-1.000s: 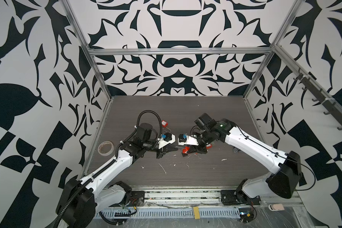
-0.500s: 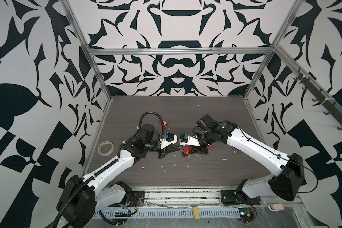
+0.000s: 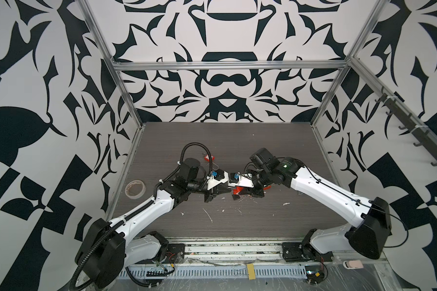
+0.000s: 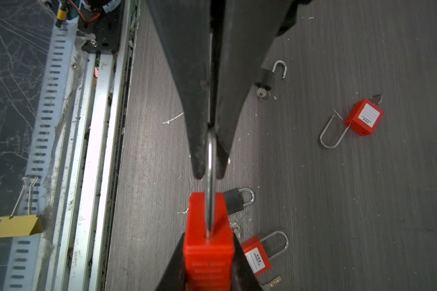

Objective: Lock with the key

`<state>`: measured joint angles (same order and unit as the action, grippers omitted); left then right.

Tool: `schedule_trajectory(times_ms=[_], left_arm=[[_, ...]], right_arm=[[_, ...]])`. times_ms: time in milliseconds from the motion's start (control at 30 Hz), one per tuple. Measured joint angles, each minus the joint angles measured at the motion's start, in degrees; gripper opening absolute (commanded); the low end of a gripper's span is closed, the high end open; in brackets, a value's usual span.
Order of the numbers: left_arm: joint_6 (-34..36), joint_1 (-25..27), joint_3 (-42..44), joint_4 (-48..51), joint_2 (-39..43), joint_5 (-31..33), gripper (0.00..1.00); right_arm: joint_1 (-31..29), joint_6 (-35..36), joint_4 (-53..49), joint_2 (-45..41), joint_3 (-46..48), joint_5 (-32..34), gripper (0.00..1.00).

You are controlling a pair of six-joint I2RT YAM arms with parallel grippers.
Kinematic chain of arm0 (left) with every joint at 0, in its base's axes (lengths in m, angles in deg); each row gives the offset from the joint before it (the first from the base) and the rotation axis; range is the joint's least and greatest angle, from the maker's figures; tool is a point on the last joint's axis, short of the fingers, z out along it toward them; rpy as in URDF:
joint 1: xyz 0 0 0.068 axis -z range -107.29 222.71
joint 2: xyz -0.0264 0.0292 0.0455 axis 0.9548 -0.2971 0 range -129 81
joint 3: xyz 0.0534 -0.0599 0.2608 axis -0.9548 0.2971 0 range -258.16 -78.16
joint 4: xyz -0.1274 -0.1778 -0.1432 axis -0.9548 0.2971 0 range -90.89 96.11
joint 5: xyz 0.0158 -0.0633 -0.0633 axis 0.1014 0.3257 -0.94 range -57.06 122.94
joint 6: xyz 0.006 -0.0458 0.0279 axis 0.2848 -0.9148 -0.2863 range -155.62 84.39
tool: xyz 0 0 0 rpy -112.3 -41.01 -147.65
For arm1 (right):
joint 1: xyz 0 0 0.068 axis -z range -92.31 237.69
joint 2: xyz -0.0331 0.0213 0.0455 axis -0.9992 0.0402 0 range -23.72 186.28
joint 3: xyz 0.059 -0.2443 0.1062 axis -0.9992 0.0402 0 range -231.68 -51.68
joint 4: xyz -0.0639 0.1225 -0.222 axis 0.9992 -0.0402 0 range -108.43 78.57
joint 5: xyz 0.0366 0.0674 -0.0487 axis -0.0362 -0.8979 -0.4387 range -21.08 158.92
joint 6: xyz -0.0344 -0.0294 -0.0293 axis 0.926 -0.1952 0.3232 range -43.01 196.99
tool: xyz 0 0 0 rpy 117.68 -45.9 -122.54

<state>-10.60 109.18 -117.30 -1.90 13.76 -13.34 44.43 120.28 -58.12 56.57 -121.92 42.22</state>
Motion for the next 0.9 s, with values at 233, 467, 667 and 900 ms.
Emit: schedule_trajectory(times_ms=[233,467,667,900], left_arm=[[0.37,0.85,-0.02,0.85,0.09,-0.04,0.00],[1.95,0.90,-1.36,0.28,-1.73,0.11,0.00],[3.15,0.90,-2.25,-0.04,-3.32,0.85,0.00],[2.75,0.87,-2.99,-0.28,-5.88,-1.64,0.00]], right_arm=[[0.76,0.59,-3.58,1.44,-1.66,-2.78,0.06],[1.05,0.42,-1.90,0.33,-0.85,-0.44,0.04],[1.07,-0.33,2.36,-1.86,2.47,1.53,0.03],[1.62,-1.70,-0.20,-1.27,1.92,0.22,0.03]])
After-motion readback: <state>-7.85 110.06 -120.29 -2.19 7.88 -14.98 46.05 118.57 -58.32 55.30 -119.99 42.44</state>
